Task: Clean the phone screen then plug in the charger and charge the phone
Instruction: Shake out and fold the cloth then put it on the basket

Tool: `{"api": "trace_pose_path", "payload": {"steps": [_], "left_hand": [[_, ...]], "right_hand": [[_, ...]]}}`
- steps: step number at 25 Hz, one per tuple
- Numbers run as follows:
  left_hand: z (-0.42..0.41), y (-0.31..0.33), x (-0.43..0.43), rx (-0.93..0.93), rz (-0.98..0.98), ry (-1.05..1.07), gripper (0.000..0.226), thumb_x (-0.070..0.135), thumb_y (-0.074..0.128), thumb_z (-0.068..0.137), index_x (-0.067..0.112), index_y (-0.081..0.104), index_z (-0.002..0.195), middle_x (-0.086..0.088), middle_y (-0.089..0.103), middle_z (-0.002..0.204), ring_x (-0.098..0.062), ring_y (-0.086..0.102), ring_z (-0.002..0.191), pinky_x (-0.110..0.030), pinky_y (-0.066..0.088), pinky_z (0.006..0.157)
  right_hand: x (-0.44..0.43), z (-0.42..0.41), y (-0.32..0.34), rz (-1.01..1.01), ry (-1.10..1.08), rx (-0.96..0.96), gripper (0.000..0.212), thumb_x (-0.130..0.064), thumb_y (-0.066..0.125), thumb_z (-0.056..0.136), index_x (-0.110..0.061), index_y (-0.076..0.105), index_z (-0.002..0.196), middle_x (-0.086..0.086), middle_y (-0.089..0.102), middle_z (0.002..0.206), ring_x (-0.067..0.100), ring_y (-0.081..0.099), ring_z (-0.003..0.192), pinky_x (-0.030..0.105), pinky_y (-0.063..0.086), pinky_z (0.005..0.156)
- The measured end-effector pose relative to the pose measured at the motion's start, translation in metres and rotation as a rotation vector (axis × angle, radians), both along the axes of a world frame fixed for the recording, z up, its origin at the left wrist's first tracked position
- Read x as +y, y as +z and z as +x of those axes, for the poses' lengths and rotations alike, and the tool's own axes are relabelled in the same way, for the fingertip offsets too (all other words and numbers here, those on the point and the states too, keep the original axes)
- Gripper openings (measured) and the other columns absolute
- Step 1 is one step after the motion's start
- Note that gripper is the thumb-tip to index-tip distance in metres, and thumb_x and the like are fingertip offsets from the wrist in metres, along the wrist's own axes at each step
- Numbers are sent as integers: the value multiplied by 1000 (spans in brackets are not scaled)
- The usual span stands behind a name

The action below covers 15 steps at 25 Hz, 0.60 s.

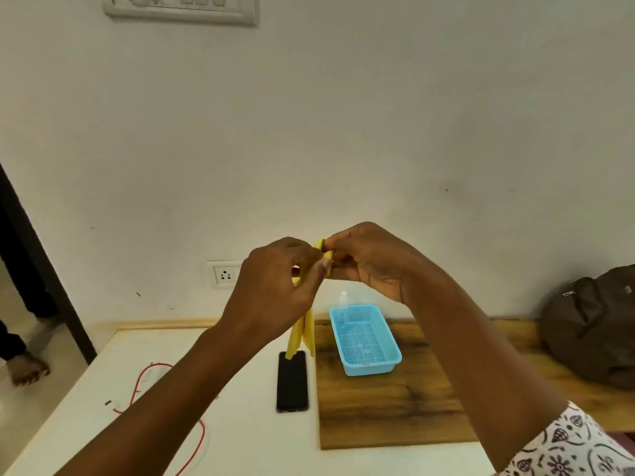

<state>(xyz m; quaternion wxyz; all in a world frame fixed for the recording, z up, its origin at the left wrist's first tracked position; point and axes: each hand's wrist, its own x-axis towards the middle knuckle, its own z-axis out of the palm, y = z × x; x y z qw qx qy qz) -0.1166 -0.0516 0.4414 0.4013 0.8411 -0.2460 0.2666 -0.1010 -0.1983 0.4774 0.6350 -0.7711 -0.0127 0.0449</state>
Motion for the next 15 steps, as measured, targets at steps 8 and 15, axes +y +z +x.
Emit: {"api": "trace_pose_path", "payload": {"steps": [8, 15], "left_hand": [[20, -5, 6, 144, -109, -19, 17, 12, 64, 84, 10, 70, 100, -4, 68, 99, -16, 61, 88, -15, 48, 75], [33, -15, 5, 517, -580, -326, 16, 9, 63, 82, 21, 68, 93, -5, 70, 93, -19, 67, 88, -29, 58, 73]], "right_hand": [[-9, 2, -10, -358, -68, -285, 22, -14, 68, 83, -12, 62, 104, 5, 66, 109, 13, 67, 87, 23, 58, 71], [-30, 7, -47, -37, 196, -135, 44, -38, 71, 70, -28, 58, 111, -3, 68, 110, 11, 70, 92, 25, 59, 77]]}}
